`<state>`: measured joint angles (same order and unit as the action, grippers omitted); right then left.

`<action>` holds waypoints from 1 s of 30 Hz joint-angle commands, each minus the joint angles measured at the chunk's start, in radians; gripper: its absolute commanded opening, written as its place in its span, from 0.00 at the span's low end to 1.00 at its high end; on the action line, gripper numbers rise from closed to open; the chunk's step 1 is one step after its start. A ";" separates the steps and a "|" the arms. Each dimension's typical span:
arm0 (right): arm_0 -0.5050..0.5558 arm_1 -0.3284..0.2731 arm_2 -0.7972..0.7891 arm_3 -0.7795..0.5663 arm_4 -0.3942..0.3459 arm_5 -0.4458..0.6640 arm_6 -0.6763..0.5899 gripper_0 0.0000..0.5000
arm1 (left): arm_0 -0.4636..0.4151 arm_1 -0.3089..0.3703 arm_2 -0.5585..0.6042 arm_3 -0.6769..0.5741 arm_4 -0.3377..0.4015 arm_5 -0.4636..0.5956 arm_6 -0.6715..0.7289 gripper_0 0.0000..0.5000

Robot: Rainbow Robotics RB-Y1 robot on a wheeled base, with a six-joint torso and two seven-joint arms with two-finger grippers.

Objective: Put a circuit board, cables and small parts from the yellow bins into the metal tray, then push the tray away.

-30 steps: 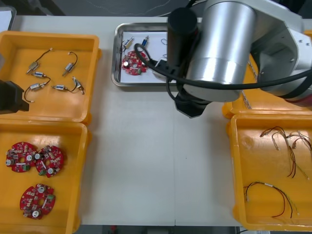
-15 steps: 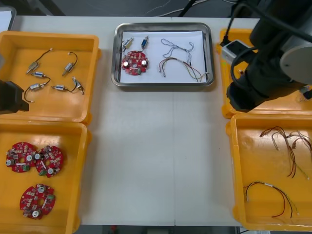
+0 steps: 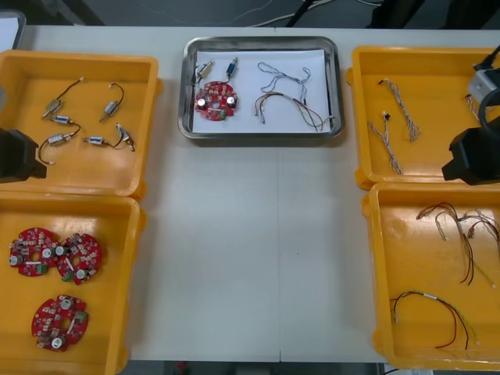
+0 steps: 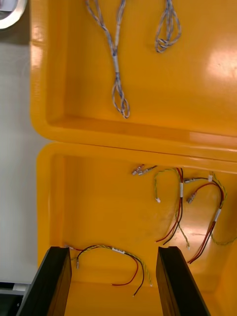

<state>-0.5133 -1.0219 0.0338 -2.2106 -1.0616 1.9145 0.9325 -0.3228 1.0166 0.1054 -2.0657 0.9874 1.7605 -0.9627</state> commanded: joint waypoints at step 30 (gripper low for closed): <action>0.211 0.006 -0.218 0.138 0.114 -0.049 0.111 1.00 | 0.016 0.046 0.031 -0.020 0.007 0.007 -0.091 1.00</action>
<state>-0.3117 -1.0236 -0.1462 -2.0709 -0.9631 1.8727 0.9864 -0.3228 1.0167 0.1054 -2.0657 0.9875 1.7605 -0.9627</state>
